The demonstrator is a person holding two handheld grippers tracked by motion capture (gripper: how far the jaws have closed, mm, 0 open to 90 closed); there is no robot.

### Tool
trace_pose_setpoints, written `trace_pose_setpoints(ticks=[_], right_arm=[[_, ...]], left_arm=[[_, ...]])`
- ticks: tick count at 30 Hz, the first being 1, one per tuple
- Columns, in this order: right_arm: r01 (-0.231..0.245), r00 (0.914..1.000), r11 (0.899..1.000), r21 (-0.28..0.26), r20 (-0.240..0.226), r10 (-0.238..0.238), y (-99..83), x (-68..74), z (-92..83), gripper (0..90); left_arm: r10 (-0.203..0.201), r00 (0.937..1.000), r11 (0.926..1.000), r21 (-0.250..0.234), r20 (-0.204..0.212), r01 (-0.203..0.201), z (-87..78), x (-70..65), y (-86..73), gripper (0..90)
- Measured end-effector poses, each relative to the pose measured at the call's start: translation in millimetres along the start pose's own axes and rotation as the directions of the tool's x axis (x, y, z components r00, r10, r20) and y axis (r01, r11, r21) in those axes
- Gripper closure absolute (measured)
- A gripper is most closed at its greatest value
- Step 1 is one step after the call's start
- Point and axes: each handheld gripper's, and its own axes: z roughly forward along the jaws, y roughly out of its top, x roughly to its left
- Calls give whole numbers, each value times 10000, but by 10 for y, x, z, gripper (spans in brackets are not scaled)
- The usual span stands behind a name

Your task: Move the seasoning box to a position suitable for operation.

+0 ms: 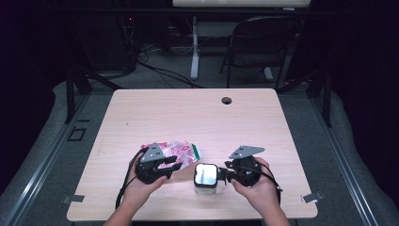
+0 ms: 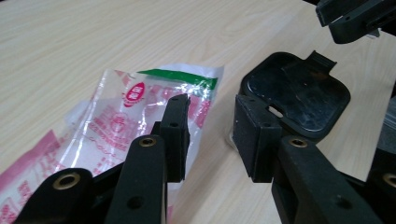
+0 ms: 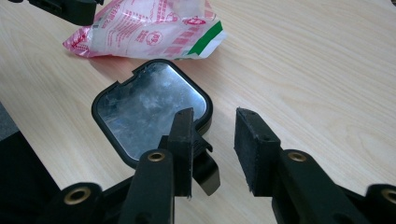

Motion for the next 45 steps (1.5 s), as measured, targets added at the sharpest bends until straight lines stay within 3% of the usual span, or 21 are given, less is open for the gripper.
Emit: trace_pose_setpoints(ticks=[4,5,12,20,34,45], right_arm=[[-42,9999,9999,-103,162,43,-25,25,-12,709],[-229,9994,9994,-264,235,235,-53,11,-2,733],[-488,9986,9980,-411,172,496,-101,7,20,776],[-479,9988,9987,-168,37,480,-115,52,59,783],[-953,9943,9955,14,-476,952,-152,34,110,779],[-951,9944,9954,-137,-471,944,-163,9,119,798]], left_arm=[[61,9999,9999,-90,106,-60,20,-42,-9,674],[158,9998,9999,-72,116,-157,42,-59,-20,678],[206,9995,9998,65,256,-208,82,-94,-52,753],[499,9975,9978,408,506,-519,168,-184,-93,823],[681,9945,9945,745,798,-741,294,-288,-136,844],[821,9904,9930,760,1116,-909,301,-369,-145,863]])
